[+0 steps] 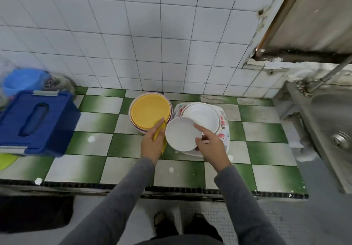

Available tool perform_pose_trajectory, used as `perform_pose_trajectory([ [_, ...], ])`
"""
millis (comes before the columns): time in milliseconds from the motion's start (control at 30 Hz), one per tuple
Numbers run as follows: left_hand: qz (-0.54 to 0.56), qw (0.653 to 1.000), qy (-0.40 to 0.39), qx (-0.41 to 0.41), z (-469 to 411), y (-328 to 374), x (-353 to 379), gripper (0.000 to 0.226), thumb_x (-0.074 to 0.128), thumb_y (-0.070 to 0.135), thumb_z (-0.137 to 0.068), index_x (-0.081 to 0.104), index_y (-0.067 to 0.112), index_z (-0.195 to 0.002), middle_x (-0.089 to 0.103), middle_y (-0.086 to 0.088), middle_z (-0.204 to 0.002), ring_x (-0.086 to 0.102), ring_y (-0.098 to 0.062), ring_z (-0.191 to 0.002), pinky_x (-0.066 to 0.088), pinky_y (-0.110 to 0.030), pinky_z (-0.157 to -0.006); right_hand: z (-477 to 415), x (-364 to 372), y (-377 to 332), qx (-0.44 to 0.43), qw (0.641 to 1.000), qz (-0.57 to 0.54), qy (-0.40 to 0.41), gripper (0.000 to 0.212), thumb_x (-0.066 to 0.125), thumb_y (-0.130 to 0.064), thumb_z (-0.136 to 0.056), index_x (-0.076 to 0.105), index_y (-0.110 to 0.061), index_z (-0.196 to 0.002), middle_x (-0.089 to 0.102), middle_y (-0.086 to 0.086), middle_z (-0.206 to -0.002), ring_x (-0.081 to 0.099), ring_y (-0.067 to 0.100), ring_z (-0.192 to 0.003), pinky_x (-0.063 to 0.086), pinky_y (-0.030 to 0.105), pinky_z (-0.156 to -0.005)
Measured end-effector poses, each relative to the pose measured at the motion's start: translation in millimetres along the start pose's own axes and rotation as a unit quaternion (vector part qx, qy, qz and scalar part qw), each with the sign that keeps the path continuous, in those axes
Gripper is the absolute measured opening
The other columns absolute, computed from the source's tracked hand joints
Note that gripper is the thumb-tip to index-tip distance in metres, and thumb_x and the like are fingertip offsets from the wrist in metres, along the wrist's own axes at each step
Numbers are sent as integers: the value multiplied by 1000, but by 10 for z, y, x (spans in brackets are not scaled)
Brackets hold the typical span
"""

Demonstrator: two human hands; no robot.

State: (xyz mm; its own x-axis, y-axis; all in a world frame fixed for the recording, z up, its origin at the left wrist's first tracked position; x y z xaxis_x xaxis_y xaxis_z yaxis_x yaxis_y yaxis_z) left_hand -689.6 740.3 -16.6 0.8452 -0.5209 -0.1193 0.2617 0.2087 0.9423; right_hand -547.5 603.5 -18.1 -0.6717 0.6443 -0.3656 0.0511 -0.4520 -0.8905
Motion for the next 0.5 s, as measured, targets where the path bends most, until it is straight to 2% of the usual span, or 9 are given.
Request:
perform_pose_trajectory([
  [67,16,999,-23,17,-5,105,181,32,53,27,-102,57,44,-128,41,7,-138,36,-20,-127,39,-50,-112,-6,-145,-19,-2,1000,-3,9,45,55,-9,-99,57,-31,-138,60,-1,-104,64,18,-94,61,32,-84],
  [100,20,999,-35,24,-1,146,278,33,52,27,-102,57,38,-133,40,9,-133,36,-18,-124,42,-45,-110,-12,-226,-23,-3,1000,-3,14,45,55,-8,-98,58,-31,-137,60,-2,-103,64,15,-91,61,31,-84],
  [167,22,998,-53,35,21,229,469,38,53,26,-102,54,31,-139,42,9,-132,39,-15,-122,48,-31,-98,-31,-413,-18,-15,999,3,29,45,56,-7,-97,60,-31,-135,60,-2,-102,61,10,-87,58,19,-78],
  [200,25,997,-63,37,33,268,562,39,56,27,-100,54,33,-139,44,8,-135,41,-16,-122,50,-28,-94,-40,-520,-17,-19,999,3,38,46,57,-7,-96,61,-32,-135,60,-3,-100,59,10,-85,56,14,-75],
  [267,25,996,-82,38,31,312,757,40,61,29,-97,53,42,-134,46,3,-142,46,-20,-126,54,-34,-95,-75,-723,13,-17,999,-7,46,47,58,-6,-95,62,-33,-133,59,-3,-100,59,14,-86,56,18,-77],
  [333,15,995,-95,32,48,358,965,41,62,26,-97,52,47,-130,42,1,-142,44,-22,-126,54,-31,-91,-107,-928,70,-8,998,-31,48,47,59,-5,-95,64,-36,-130,57,-4,-104,60,20,-92,59,33,-87],
  [400,11,993,-110,36,92,419,1190,41,60,24,-98,51,50,-129,39,4,-140,41,-23,-128,51,-38,-99,-112,-1154,137,-8,997,-50,61,47,60,-5,-93,66,-39,-125,57,-4,-95,61,23,-92,60,43,-87],
  [467,-7,991,-124,56,141,501,1428,42,59,27,-98,51,50,-133,41,8,-136,41,-24,-130,45,-45,-108,-83,-1398,181,-13,994,-78,76,44,59,-3,-94,66,-37,-122,52,-2,-90,59,19,-87,61,41,-84],
  [500,-17,989,-128,67,168,548,1553,43,58,27,-99,50,46,-137,44,9,-135,43,-23,-128,45,-41,-107,-60,-1521,199,-18,992,-98,80,42,59,-3,-95,66,-35,-122,50,0,-91,58,17,-85,61,37,-82],
])
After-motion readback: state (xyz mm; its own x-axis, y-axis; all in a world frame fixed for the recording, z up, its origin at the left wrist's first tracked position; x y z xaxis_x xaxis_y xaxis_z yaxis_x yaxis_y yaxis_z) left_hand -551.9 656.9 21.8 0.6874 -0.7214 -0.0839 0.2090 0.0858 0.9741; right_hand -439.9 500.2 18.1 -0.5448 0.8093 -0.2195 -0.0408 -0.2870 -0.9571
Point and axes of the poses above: each hand's wrist, its own z-axis away from the middle knuckle, its own x-axis out of the palm, y = z × x, the point moved 4 cm from there along -z, towards the middle knuckle
